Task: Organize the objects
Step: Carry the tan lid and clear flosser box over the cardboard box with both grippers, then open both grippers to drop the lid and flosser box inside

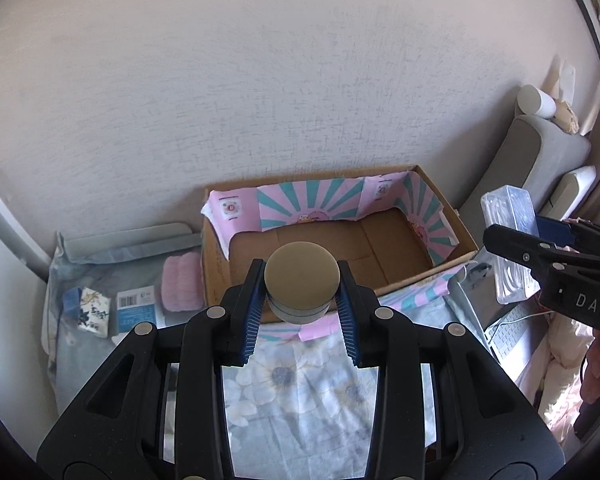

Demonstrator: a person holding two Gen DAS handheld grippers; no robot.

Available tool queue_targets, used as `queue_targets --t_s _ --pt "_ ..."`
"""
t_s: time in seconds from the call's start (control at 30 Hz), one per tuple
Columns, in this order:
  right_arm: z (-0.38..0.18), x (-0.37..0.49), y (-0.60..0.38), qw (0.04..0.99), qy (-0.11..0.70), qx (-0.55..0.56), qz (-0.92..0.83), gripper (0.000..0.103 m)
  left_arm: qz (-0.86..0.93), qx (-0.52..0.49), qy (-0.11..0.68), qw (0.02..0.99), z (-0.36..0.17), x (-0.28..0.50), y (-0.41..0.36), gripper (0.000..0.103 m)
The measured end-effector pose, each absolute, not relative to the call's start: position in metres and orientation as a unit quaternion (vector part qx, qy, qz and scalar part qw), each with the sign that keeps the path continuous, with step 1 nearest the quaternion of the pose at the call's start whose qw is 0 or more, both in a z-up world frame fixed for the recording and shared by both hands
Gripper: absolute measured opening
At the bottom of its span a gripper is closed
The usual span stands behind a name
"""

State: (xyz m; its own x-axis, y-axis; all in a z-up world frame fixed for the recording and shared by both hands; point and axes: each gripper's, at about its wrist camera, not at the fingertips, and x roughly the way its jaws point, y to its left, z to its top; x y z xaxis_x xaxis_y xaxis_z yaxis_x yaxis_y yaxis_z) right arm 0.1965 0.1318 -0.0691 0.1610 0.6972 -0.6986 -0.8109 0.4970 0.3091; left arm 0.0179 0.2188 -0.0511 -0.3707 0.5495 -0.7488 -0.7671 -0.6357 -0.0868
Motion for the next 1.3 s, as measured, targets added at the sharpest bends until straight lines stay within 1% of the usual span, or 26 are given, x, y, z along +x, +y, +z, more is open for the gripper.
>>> queue_targets --t_s 0.13,0.3,0.6,0.8,0.97,1.3 --pt "-0.074 0.215 0.153 0.74 0.429 -0.069 0.513 0.051 0.8 -0.408 0.137 0.417 -0.059 -0.001 0.237 0.031" --pt "-0.089 0.239 0.183 0.717 0.458 -0.066 0.522 0.051 0.781 -0.432 0.162 0.421 -0.079 -0.024 0.269 0.031" --pt "-0.119 0.271 0.243 0.685 0.494 -0.097 0.526 0.051 0.747 -0.475 0.196 0.422 -0.124 -0.058 0.315 0.031" --pt "-0.152 0.276 0.278 0.658 0.526 -0.138 0.521 0.051 0.721 -0.506 0.221 0.419 -0.152 -0.074 0.332 0.031" --pt "-0.174 0.274 0.288 0.644 0.546 -0.152 0.514 0.051 0.701 -0.528 0.237 0.416 -0.175 -0.081 0.339 0.031" --pt "-0.182 0.277 0.291 0.633 0.56 -0.15 0.513 0.051 0.692 -0.521 0.257 0.429 -0.179 -0.082 0.343 0.031"
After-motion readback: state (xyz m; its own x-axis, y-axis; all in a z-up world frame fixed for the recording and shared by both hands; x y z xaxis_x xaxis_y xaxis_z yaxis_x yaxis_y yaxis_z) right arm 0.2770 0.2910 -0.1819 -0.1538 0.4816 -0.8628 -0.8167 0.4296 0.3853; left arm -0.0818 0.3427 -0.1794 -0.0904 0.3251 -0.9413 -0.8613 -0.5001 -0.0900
